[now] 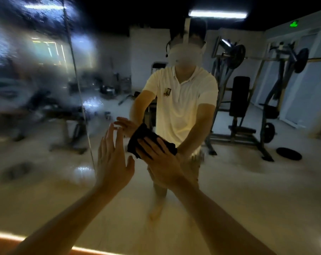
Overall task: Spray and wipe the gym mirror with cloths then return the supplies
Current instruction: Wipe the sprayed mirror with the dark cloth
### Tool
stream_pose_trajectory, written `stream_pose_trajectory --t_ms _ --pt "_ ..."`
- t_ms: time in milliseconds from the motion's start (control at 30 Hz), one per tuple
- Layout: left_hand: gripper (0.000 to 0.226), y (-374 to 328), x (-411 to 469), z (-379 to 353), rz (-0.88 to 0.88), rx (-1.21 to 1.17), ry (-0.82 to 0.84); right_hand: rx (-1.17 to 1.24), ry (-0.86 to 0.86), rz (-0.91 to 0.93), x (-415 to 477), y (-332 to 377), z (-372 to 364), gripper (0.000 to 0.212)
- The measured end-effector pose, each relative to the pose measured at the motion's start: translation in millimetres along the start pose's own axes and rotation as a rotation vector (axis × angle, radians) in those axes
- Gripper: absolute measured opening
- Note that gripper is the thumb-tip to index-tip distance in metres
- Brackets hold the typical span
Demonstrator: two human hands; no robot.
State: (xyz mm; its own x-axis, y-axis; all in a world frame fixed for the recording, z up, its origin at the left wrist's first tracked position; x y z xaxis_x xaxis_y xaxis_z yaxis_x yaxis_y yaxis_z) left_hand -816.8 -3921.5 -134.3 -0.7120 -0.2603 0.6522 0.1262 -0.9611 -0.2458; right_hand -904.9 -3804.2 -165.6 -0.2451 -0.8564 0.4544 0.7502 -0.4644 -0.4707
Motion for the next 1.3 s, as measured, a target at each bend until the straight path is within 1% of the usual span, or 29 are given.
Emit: stream_pose_trajectory --t_ms 67,200,300,433,500,567,633,667,733,800,867,1000,1067,1167,1233,1300 --pt "0.107 -8.7 -3.6 -11.2 0.007 -0.007 0.022 -0.018 -0.032 -0.011 -23.7 -16.4 -1.9 0.067" --pt "0.119 -28.6 -3.2 -38.4 0.027 -0.085 0.041 -0.109 -0.087 -0.198 -85.9 -70.0 2.1 0.067" --pt "0.126 -35.5 -1.9 -50.0 0.069 -0.132 0.009 -0.063 -0.113 -0.327 -131.2 -107.6 7.6 0.068" --pt "0.126 -35.4 -1.4 -55.8 0.058 -0.071 -0.028 0.013 -0.175 -0.580 -186.4 -148.2 7.8 0.068" --pt "0.126 -35.2 -0.8 -56.7 0.051 -0.057 -0.038 0.083 -0.204 -0.755 -207.2 -158.1 2.2 0.069" --pt "0.127 -33.4 -1.2 -56.8 0.048 -0.052 -0.019 0.168 -0.237 -0.917 -213.4 -153.7 -5.7 0.067" --pt "0.129 -28.1 -3.0 -54.7 0.036 -0.048 0.021 0.216 -0.295 -0.982 -202.5 -136.9 -10.6 0.065" --pt "0.129 -24.1 -4.4 -52.8 0.018 -0.042 0.049 0.229 -0.313 -0.960 -191.7 -124.2 -13.6 0.066" --pt "0.127 -14.7 -7.8 -46.6 -0.023 -0.026 0.106 0.230 -0.299 -0.829 -163.5 -92.9 -22.6 0.071" --pt "0.124 -4.4 -12.0 -39.3 -0.060 -0.002 0.144 0.216 -0.288 -0.710 -134.4 -62.3 -31.2 0.081" --pt "0.121 7.4 -18.7 -33.0 -0.081 0.013 0.155 0.229 -0.285 -0.660 -105.5 -35.4 -34.7 0.083" --pt "0.116 33.7 -35.7 -30.3 -0.072 0.015 0.157 0.218 -0.274 -0.524 -47.7 13.5 -40.0 0.067" --pt "0.113 42.5 -43.7 -34.4 -0.089 0.007 0.165 0.222 -0.242 -0.393 -26.0 38.4 -46.2 0.062" --pt "0.109 44.6 -51.6 -43.3 -0.120 -0.009 0.163 0.183 -0.121 -0.155 -16.2 66.0 -59.8 0.050" --pt "0.110 38.9 -55.4 -52.5 -0.090 -0.037 0.165 0.139 -0.081 -0.109 -29.9 65.8 -67.0 0.047" --pt "0.114 29.2 -58.7 -65.0 -0.033 -0.067 0.166 0.073 -0.101 -0.161 -56.6 50.8 -68.8 0.042"
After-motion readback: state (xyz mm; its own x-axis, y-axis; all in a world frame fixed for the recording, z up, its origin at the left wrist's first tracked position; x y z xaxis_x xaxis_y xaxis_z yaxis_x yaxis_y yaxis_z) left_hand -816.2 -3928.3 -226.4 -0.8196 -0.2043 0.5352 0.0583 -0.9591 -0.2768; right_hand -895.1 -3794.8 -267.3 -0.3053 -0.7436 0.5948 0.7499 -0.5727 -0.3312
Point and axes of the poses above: each hand's wrist, its own x-axis towards the middle knuckle, its own z-axis out of the back of the hand, y = z × x, the point moved 7 cm from there along x, towards the middle knuckle, and after that the axes turned 10 degrees about y, right-handed, at the moved point
